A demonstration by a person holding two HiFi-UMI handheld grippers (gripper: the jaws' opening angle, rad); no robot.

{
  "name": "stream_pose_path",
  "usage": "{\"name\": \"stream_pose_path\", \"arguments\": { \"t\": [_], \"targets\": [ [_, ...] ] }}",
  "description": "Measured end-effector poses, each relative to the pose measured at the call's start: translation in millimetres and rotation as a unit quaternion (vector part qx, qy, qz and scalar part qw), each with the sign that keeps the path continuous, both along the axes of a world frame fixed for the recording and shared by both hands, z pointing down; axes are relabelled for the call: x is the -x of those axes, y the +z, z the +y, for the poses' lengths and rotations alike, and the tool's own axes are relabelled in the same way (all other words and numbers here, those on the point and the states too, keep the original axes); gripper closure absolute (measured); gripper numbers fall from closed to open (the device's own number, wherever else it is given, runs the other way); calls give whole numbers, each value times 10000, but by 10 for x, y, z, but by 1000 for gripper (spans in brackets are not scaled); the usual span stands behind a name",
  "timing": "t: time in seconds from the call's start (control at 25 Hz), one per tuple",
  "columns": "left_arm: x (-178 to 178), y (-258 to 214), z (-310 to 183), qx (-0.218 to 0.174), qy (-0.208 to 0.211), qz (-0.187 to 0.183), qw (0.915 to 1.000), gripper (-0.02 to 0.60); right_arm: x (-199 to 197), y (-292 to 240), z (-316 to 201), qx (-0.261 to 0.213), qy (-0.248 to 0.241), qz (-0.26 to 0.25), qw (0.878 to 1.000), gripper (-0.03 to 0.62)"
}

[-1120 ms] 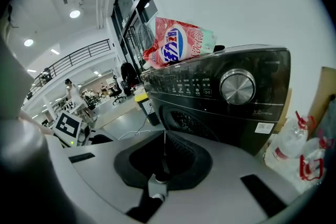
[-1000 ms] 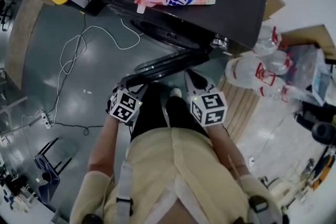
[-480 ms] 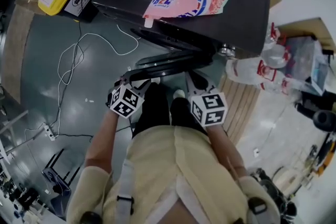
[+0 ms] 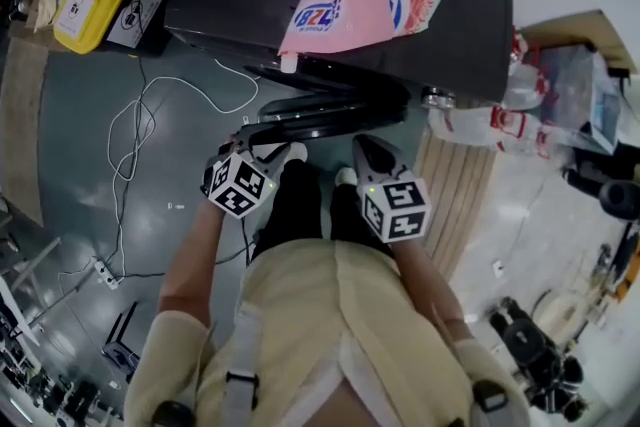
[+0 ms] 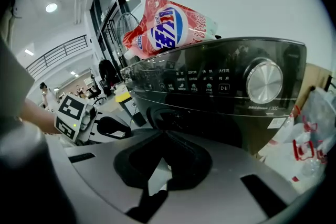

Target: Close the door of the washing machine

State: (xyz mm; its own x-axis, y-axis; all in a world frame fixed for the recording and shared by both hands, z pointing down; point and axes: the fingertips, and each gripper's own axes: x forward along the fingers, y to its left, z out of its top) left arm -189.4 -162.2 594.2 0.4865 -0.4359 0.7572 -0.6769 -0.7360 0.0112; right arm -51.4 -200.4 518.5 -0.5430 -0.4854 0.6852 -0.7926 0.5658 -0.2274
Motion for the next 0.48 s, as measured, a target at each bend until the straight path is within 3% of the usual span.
{"name": "stream_pose_path", "arguments": {
  "t": [0.48],
  "targets": [
    [113,7,-336,-135,477,-39,9988,428,141,75,-93,60,366,58,9993,588]
  ]
}}
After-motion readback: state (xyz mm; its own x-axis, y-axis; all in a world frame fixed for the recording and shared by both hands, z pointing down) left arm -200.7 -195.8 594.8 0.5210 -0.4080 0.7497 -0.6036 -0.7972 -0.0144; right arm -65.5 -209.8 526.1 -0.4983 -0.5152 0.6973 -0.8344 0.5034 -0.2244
